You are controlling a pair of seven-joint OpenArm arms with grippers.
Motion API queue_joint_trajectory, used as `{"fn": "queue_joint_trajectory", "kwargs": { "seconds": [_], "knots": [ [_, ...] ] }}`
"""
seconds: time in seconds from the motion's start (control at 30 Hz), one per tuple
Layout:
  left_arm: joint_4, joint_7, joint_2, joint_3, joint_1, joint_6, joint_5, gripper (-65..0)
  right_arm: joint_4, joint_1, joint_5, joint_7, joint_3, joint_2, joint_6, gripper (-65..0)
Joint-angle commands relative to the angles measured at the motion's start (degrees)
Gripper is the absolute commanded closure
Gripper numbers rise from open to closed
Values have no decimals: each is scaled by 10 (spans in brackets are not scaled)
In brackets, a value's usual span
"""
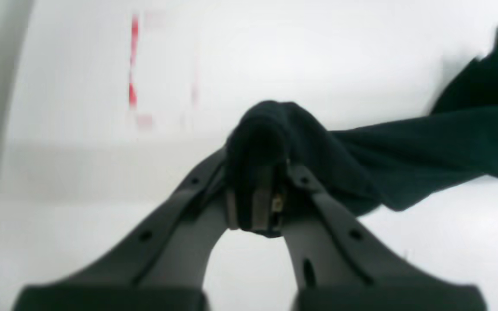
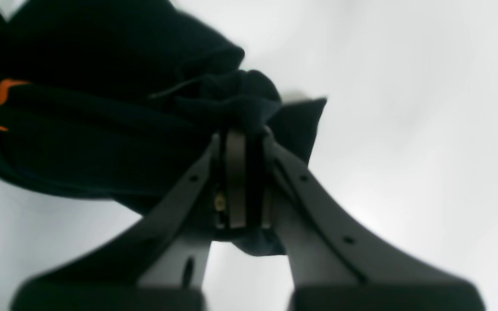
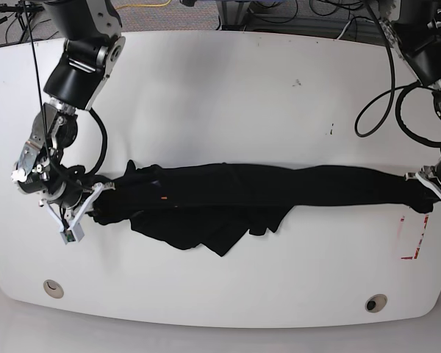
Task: Fold the T-shirt properly
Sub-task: 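Lift the stretched shirt with both grippers and lay it back down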
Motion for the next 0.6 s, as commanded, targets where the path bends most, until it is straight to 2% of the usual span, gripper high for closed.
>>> {"fn": "queue_joint_trajectory", "kwargs": {
  "seconds": [0.0,0.17,0.47,0.57],
  "knots": [
    [20,-16,-14,-3,8,-1,-6,-17,28,-15,8,15,1,1,1,0],
    [26,-17,-15,-4,45,-2,-6,-17,56,-60,4,16,1,-7,1,0],
    [27,-16,-16,-15,83,-23,-5,-17,62,-116,4,16,1,-7,1,0],
    [27,-16,-17,-25,99,-27,-4,-17,63,-132,4,17,1,-8,1,-25]
  ]
}}
